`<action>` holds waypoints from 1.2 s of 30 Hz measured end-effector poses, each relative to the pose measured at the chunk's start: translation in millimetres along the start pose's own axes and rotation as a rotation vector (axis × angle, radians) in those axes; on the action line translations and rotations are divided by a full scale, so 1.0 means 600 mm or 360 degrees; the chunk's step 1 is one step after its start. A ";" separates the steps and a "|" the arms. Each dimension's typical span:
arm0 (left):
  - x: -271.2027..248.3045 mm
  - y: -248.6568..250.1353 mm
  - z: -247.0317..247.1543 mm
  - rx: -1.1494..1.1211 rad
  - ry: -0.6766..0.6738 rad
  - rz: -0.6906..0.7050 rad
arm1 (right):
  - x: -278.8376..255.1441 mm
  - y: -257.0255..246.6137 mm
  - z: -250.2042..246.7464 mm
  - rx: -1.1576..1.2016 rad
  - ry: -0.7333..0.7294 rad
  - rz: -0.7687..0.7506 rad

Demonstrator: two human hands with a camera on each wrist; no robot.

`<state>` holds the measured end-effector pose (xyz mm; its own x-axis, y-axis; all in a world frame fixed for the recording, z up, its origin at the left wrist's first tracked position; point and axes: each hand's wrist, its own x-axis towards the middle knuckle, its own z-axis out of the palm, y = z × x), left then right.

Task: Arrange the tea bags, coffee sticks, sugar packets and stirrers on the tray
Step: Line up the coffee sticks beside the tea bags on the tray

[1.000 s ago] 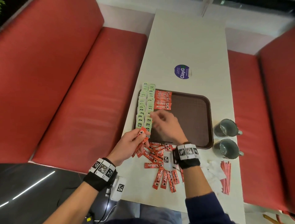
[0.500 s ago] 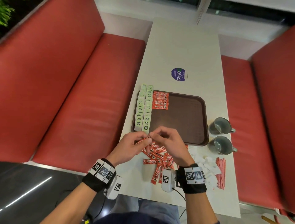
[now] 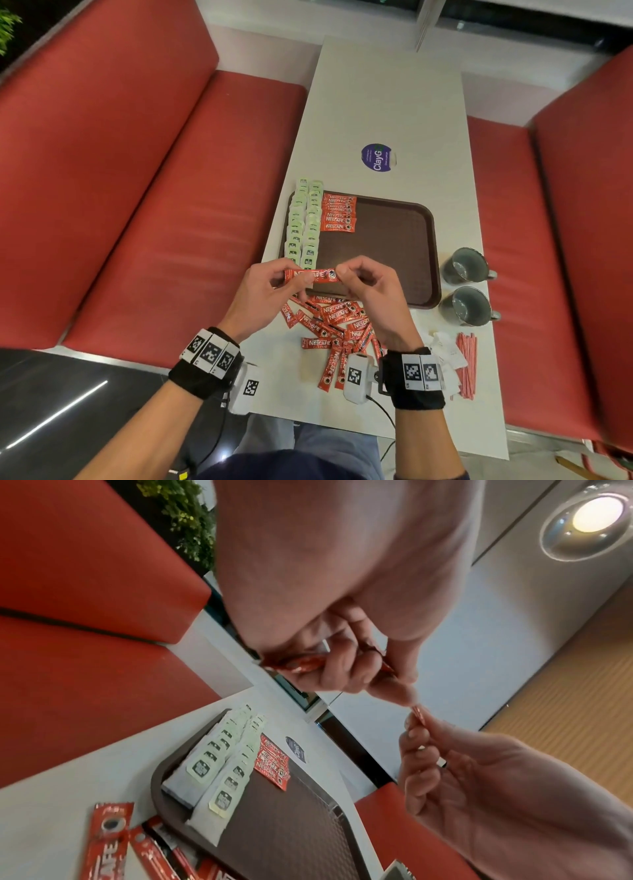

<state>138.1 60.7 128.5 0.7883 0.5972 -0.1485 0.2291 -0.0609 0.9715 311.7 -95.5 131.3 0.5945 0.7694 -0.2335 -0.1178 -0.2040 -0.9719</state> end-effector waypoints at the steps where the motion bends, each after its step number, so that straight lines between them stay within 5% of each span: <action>1: 0.000 0.000 0.001 -0.0071 0.0049 -0.0020 | 0.001 0.002 -0.005 0.0006 0.0025 -0.0004; 12: 0.029 -0.021 0.007 -0.0109 0.0031 -0.0129 | 0.019 0.018 -0.051 -0.0353 0.0004 0.0056; 20: 0.030 -0.062 0.007 -0.0074 0.0034 -0.0314 | 0.164 0.090 -0.108 -0.0744 0.0456 0.0107; 29: 0.010 -0.075 -0.011 0.0008 0.0020 -0.0392 | 0.331 0.166 -0.107 -0.1145 0.0241 0.0223; 36: 0.009 -0.084 -0.022 -0.0053 0.0061 -0.0434 | 0.363 0.174 -0.092 -0.1215 0.0343 0.0318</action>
<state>123.2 77.7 81.5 0.6777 0.6177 -0.3989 0.4107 0.1321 0.9022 472.6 17.0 -19.5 0.7687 0.5575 -0.3134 0.2902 -0.7408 -0.6058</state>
